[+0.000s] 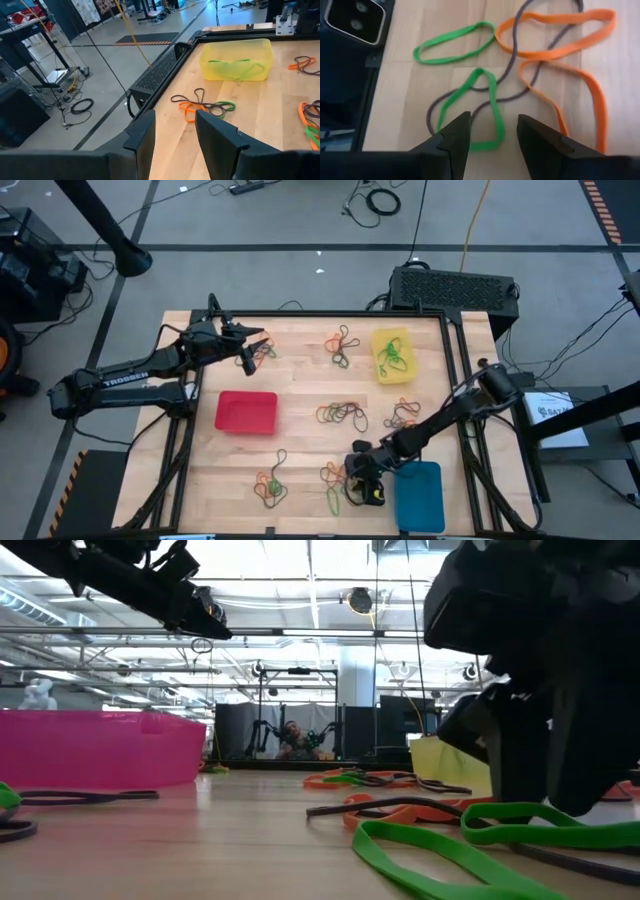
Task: Sort rubber bands into baskets
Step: Put the green rubber band into the yellow bin
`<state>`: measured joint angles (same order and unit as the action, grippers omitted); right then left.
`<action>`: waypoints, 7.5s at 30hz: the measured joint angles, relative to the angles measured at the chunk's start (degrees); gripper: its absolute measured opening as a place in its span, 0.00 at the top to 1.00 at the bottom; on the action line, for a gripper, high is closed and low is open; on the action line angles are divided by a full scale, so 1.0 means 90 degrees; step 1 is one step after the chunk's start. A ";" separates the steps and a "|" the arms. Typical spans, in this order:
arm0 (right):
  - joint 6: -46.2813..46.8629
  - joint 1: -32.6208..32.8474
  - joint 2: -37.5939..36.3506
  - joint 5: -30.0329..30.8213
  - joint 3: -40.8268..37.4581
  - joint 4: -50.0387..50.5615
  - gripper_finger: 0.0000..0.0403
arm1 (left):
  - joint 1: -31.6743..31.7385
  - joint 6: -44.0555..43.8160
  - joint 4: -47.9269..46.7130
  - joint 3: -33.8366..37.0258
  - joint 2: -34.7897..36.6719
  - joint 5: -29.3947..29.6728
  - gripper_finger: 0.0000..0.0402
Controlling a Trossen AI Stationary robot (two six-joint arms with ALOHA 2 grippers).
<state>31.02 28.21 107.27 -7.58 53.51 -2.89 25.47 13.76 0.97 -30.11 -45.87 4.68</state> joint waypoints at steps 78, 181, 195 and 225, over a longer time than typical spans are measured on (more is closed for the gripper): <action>-0.5039 -0.7354 -0.1229 0.1397 0.2298 0.7671 0.83 | -0.0156 -0.1611 -0.1327 0.0920 0.1372 0.0173 0.63; -0.3310 -0.5501 0.1129 0.2303 0.4338 0.6248 0.99 | 0.0000 -0.1430 -0.1001 0.1103 0.0971 0.1004 0.63; -0.3752 -0.5376 0.1124 0.1626 0.4338 0.6305 0.85 | 0.0002 -0.1447 -0.1001 0.1212 0.0971 0.1004 0.63; -0.3306 -0.5579 0.1171 0.2159 0.3182 0.5241 0.67 | 0.0002 -0.1484 -0.0925 0.1212 0.0971 0.1004 0.63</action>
<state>1.27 -22.00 117.81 11.84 82.15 44.28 25.50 0.40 -7.35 -19.20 -37.12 13.72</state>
